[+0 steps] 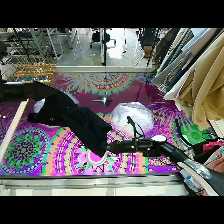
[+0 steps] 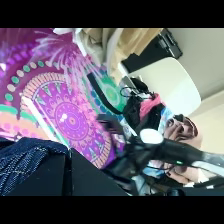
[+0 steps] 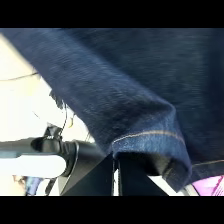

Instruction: Fold the clothes and pants, and hang the long-sleeved shirts on hangers.

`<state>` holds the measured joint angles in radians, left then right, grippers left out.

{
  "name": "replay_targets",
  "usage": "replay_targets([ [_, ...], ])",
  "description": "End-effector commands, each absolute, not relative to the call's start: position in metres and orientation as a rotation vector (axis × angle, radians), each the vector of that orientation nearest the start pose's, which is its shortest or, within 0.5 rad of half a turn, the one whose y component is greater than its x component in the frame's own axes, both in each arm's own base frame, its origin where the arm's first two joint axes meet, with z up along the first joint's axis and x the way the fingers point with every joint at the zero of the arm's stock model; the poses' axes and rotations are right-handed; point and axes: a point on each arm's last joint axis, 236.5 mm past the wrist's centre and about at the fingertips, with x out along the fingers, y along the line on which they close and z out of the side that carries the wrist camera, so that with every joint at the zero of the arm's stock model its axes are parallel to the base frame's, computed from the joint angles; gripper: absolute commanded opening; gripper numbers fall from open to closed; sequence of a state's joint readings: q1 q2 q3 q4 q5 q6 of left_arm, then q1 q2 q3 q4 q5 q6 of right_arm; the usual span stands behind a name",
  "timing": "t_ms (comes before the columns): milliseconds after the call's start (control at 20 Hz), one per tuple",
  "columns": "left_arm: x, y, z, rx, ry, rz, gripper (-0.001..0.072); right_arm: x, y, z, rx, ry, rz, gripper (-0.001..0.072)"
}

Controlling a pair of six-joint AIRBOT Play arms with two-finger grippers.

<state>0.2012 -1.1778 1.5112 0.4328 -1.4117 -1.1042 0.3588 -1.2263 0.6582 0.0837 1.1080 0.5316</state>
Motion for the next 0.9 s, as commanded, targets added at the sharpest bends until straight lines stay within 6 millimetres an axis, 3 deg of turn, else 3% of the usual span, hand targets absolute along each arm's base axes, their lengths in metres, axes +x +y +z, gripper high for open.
replay_targets([
  [0, 0.378, -0.128, 0.289, -0.438, 0.63, -0.865, 0.0005, 0.257, 0.296, 0.111, 0.604, 0.839, 1.173, 0.0022],
  [100, 0.376, -0.125, 0.308, -0.49, 0.576, -0.89, 0.0005, 0.266, 0.266, 0.169, 0.485, 0.682, 1.082, 0.0021],
  [200, 0.368, -0.124, 0.342, -0.571, 0.481, -0.95, 0.0005, 0.269, 0.226, 0.249, 0.344, 0.46, 0.939, 0.0021],
  [250, 0.36, -0.125, 0.361, -0.605, 0.429, -0.987, 0.0005, 0.261, 0.206, 0.299, 0.274, 0.322, 0.875, 0.0021],
  [350, 0.333, -0.127, 0.404, -0.642, 0.314, -1.085, 0.0005, 0.224, 0.175, 0.399, 0.149, 0.042, 0.789, 0.0021],
  [450, 0.294, -0.133, 0.445, -0.658, 0.206, -1.192, 0.0005, 0.175, 0.16, 0.485, 0.063, -0.191, 0.755, 0.0021],
  [550, 0.246, -0.144, 0.485, -0.655, 0.092, -1.301, 0.0005, 0.137, 0.155, 0.541, 0.02, -0.341, 0.751, 0.0021],
  [650, 0.21, -0.155, 0.505, -0.599, 0.006, -1.348, 0.0005, 0.13, 0.148, 0.567, -0.012, -0.398, 0.717, 0.0021],
  [700, 0.204, -0.159, 0.505, -0.583, 0.011, -1.333, 0.0005, 0.144, 0.143, 0.568, -0.01, -0.376, 0.682, 0.0021],
  [750, 0.209, -0.164, 0.493, -0.575, 0.08, -1.283, 0.0005, 0.172, 0.136, 0.558, -0.007, -0.312, 0.629, 0.0021],
  [800, 0.223, -0.17, 0.469, -0.551, 0.173, -1.213, 0.0005, 0.209, 0.13, 0.533, -0.005, -0.198, 0.574, 0.0021],
  [850, 0.243, -0.175, 0.437, -0.532, 0.277, -1.133, 0.0005, 0.25, 0.126, 0.496, -0.016, -0.044, 0.535, 0.0021],
])
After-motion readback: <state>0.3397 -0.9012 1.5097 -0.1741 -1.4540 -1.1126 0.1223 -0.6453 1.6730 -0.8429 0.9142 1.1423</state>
